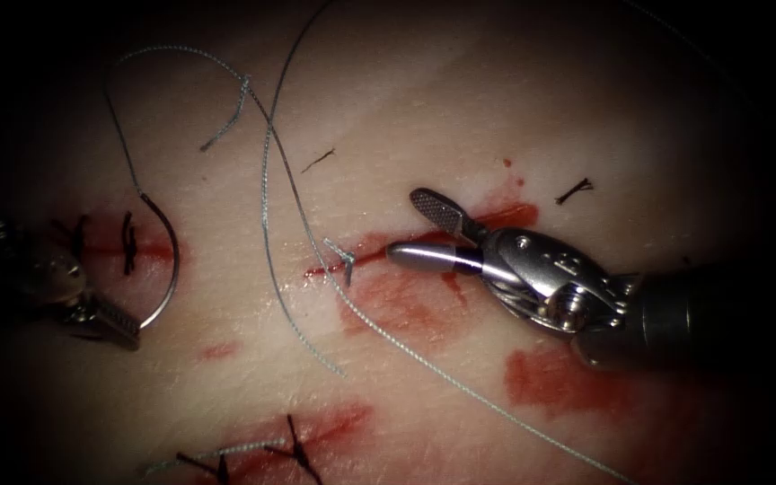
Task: Wound Closure
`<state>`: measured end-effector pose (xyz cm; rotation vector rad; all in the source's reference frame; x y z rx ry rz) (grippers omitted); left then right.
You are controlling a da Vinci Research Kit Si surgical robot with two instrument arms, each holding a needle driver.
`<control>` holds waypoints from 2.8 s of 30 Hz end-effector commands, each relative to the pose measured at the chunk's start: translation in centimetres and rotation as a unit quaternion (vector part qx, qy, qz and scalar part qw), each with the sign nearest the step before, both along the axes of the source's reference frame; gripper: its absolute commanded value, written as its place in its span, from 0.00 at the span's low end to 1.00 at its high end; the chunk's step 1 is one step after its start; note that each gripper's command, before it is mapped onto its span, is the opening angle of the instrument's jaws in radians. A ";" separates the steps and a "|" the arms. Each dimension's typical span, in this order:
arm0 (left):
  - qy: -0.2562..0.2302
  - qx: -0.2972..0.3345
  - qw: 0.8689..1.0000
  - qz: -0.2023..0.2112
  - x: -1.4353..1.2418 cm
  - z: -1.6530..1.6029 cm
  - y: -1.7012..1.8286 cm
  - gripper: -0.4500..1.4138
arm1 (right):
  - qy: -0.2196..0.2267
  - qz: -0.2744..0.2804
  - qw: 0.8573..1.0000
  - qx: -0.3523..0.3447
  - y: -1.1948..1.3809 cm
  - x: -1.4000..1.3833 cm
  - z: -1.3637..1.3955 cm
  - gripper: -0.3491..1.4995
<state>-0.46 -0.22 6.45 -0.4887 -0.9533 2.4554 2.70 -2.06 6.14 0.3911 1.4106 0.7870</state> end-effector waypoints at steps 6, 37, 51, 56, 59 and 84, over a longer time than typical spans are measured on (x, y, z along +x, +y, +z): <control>-0.004 -0.002 1.000 0.006 -0.05 0.06 -0.02 0.45 | 0.000 -0.001 1.000 -0.003 -0.04 0.08 0.03 0.84; 0.069 -0.009 0.997 -0.033 -0.13 0.08 0.03 0.00 | 0.002 -0.001 1.000 0.002 -0.06 0.11 -0.05 0.83; 0.270 -0.213 0.937 -0.061 -1.28 -0.45 0.19 0.08 | -0.146 0.096 0.983 0.052 0.25 0.44 -0.33 0.77; 0.328 -0.255 0.908 -0.043 -1.63 -0.28 0.09 0.11 | -0.246 0.148 0.955 0.068 0.39 0.46 -0.48 0.83; 0.341 -0.257 0.903 -0.047 -1.73 -0.18 -0.01 0.17 | -0.269 0.162 0.948 0.050 0.42 0.51 -0.51 0.83; 0.395 -0.274 0.876 -0.036 -2.01 -0.04 -0.11 0.21 | -0.268 0.123 0.954 0.044 0.22 0.92 -0.17 0.25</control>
